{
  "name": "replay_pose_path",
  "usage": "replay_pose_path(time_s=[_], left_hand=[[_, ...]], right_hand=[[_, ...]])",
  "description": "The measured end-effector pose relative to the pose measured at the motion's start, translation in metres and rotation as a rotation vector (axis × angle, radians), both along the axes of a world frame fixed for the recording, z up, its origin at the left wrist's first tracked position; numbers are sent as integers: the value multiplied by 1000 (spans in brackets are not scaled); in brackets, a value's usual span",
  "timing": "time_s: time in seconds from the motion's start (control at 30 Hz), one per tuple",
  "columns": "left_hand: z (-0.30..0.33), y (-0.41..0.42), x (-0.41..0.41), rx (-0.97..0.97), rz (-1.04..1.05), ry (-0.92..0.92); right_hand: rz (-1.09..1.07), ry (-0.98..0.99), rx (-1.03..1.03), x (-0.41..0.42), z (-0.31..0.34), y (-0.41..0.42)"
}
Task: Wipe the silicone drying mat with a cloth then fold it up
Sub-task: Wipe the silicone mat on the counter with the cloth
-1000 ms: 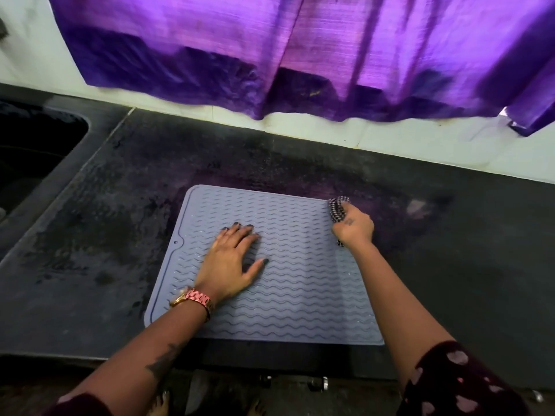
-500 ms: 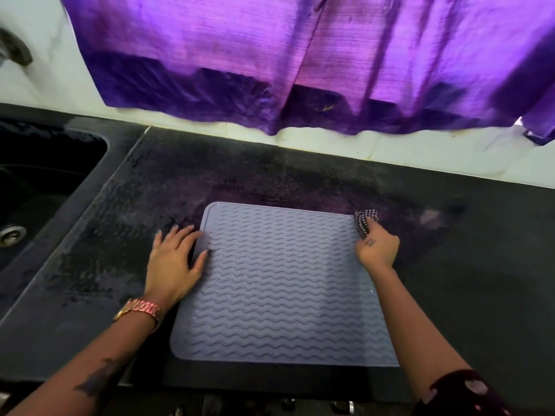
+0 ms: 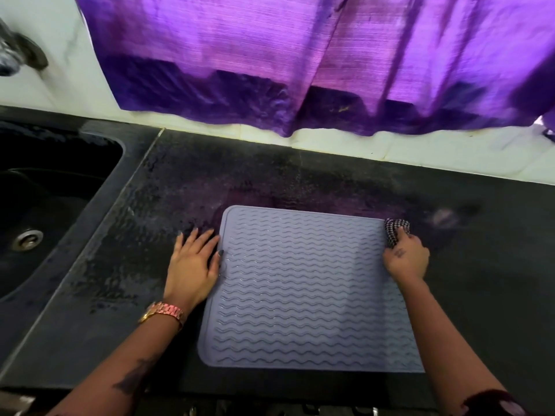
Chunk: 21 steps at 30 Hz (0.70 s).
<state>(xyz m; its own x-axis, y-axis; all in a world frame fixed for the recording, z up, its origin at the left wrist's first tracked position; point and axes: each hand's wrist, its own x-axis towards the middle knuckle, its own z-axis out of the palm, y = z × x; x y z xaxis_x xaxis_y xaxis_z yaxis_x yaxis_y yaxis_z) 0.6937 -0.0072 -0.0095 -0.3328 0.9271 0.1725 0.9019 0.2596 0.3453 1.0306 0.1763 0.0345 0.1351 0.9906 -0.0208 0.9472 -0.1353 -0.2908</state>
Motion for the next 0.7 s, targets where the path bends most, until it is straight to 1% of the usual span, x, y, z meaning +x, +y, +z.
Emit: replay_pose_path(time_s=[0.23,0.7], left_hand=[[-3,2,-1,-10,-1,-26],[-2,3,-1,-41,23,-56]], right_hand=[[65,-1,40,-42,1,-11],[247,15,-7,-141,0,-48]])
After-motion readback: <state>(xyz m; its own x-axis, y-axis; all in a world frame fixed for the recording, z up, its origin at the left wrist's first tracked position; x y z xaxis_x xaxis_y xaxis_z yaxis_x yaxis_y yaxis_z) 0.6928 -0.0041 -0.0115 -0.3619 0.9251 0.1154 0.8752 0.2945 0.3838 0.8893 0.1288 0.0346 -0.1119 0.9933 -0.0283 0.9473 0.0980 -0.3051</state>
